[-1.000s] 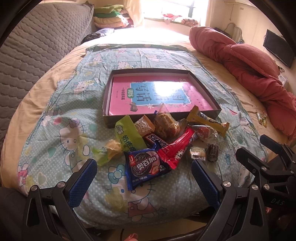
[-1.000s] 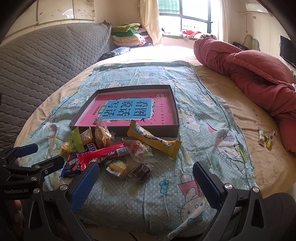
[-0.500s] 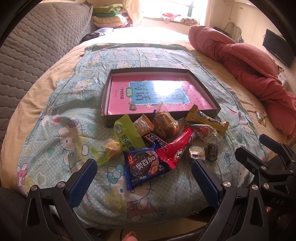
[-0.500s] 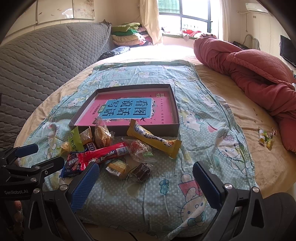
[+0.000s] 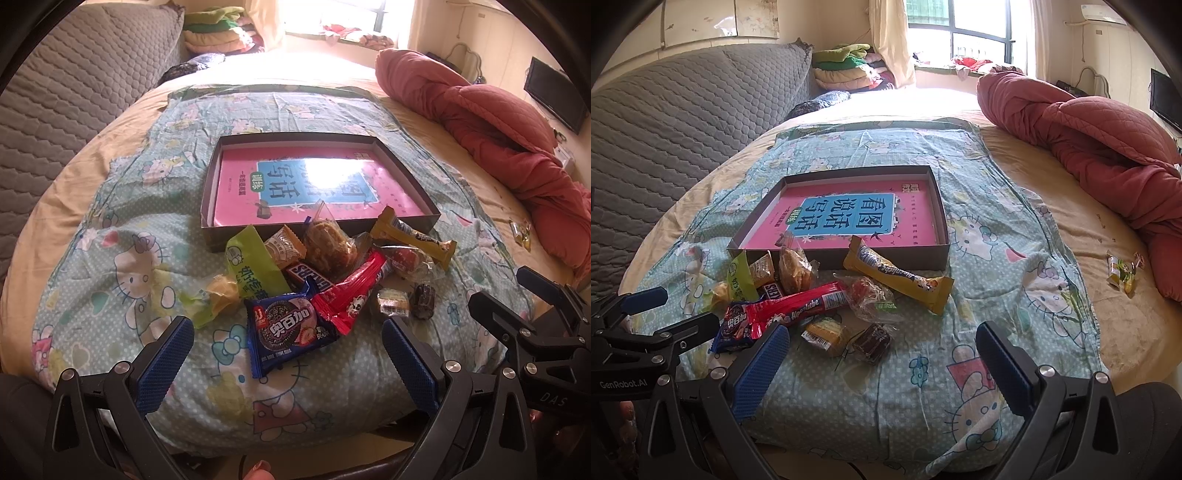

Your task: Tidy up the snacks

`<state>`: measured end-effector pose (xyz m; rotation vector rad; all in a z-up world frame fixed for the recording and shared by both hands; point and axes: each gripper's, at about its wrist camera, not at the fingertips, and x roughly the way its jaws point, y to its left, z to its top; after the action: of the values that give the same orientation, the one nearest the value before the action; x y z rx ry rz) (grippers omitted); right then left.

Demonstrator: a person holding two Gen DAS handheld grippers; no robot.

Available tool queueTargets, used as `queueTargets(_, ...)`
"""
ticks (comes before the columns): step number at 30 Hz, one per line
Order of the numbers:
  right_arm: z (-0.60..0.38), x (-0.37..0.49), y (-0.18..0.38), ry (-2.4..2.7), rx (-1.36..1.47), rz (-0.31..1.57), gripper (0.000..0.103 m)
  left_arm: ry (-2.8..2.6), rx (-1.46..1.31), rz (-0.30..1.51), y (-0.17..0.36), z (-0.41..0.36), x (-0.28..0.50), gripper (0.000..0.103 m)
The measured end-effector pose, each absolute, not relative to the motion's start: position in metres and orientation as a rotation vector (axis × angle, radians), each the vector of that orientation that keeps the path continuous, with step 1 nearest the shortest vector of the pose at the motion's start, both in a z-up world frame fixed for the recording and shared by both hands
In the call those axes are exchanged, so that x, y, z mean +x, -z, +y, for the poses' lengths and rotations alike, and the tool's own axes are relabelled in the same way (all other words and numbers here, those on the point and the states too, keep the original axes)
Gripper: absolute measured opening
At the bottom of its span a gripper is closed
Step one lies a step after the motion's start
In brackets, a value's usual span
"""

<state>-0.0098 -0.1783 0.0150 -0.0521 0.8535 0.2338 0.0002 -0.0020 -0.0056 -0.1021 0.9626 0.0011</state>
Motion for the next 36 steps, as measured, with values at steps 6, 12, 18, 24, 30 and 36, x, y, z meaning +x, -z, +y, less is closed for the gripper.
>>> queueTargets(6, -0.179, -0.01, -0.015, -0.234, -0.05, 0.854, 0.102, 0.0, -0.103, 0.964, 0.007, -0.002, 0.0, 0.101)
queueTargets(12, -0.179, -0.009, -0.014, -0.235, -0.045, 0.857, 0.102, 0.004, -0.109, 0.972, 0.009, 0.0, 0.001, 0.101)
queueTargets(18, -0.18, -0.007, -0.012, -0.236, -0.032, 0.867, 0.102, 0.0, -0.121, 0.985, 0.011, 0.004, 0.003, 0.101)
queueTargets(24, -0.184, -0.003, -0.009, -0.236, -0.002, 0.885, 0.102, -0.014, -0.15, 1.006, 0.014, 0.016, 0.006, 0.101)
queueTargets(30, -0.19, 0.004, -0.003, -0.236, 0.038, 0.913, 0.102, -0.039, -0.226, 1.045, 0.022, 0.039, 0.011, 0.101)
queueTargets(36, -0.194, 0.01, 0.003, -0.243, 0.072, 0.937, 0.102, -0.029, -0.286, 1.115, 0.039, 0.052, 0.017, 0.101)
